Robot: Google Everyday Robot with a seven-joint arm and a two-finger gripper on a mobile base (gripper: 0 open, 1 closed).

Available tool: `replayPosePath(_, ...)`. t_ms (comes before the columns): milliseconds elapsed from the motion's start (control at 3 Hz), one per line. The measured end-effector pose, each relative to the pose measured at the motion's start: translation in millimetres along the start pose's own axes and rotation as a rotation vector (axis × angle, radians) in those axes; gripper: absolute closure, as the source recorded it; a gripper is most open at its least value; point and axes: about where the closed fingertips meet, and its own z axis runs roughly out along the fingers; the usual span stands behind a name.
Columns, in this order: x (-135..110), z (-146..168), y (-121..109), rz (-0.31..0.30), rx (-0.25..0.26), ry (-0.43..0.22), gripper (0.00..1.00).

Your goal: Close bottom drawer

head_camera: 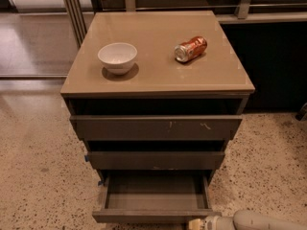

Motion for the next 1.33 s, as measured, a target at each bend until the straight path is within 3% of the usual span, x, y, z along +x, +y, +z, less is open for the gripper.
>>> replayPosePath(333, 4, 17, -10, 0.021, 0.000, 0.002, 1.00)
replayPosePath(1000, -32, 30, -25, 0.005, 0.040, -0.082, 1.00)
replayPosePath(1333, -52, 30, -39, 0.006, 0.087, -0.122, 1.00)
